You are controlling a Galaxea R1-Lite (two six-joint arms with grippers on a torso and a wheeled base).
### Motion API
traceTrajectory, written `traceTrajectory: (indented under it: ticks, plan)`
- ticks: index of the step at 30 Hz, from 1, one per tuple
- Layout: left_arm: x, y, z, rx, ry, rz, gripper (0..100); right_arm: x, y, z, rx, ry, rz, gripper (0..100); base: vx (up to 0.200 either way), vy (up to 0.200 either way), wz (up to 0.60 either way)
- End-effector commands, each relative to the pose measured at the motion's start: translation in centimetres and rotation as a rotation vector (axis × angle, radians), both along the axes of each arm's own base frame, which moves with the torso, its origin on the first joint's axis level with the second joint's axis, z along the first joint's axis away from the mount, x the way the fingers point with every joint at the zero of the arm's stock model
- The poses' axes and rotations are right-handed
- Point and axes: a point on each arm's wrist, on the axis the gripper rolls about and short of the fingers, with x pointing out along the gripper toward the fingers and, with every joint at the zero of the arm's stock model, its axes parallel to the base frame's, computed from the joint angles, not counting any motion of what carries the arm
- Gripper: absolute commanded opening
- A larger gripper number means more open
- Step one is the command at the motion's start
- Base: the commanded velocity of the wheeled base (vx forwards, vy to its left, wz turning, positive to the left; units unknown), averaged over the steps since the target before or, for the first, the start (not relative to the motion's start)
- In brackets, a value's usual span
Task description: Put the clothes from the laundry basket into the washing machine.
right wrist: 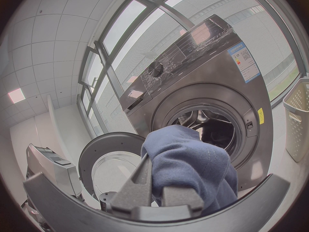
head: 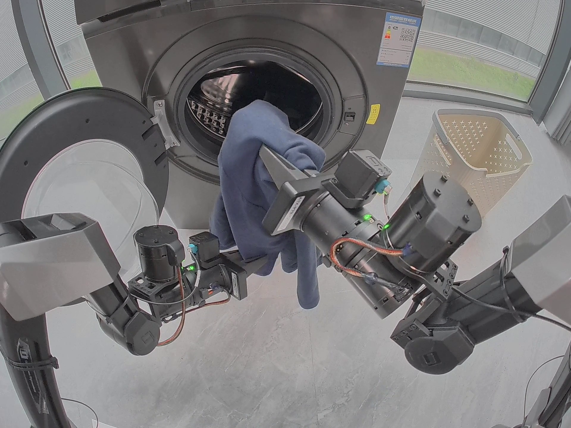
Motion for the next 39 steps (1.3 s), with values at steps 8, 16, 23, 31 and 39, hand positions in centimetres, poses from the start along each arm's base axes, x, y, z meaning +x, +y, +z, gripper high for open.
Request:
traceTrajectory:
  ticks: [8,16,23,31,39]
  plan:
    - [-4.6,-0.4,2.9,-0.041,-0.057,-0.063,0,1.7,-0.5,-1.5,-0.025,0.017,-0.033,0,0.0,0.0,0.0]
    - [-9.6,1.4,5.3,-0.055,-0.079,-0.074,0,2.6,0.0,-3.6,-0.044,0.032,-0.041,0,0.0,0.0,0.0]
    - [-11.0,2.0,5.3,-0.061,-0.086,-0.083,0,1.9,-0.3,-5.1,-0.081,0.059,-0.021,0,0.0,0.0,0.0]
    - [-11.2,1.6,5.7,-0.115,-0.124,-0.096,0,1.5,-1.3,-6.0,-0.102,0.103,-0.005,100,0.0,0.0,0.0]
    - [-10.1,1.5,7.9,-0.206,-0.177,-0.035,0,0.1,-3.9,-6.3,-0.148,0.147,-0.007,100,0.0,0.0,0.0]
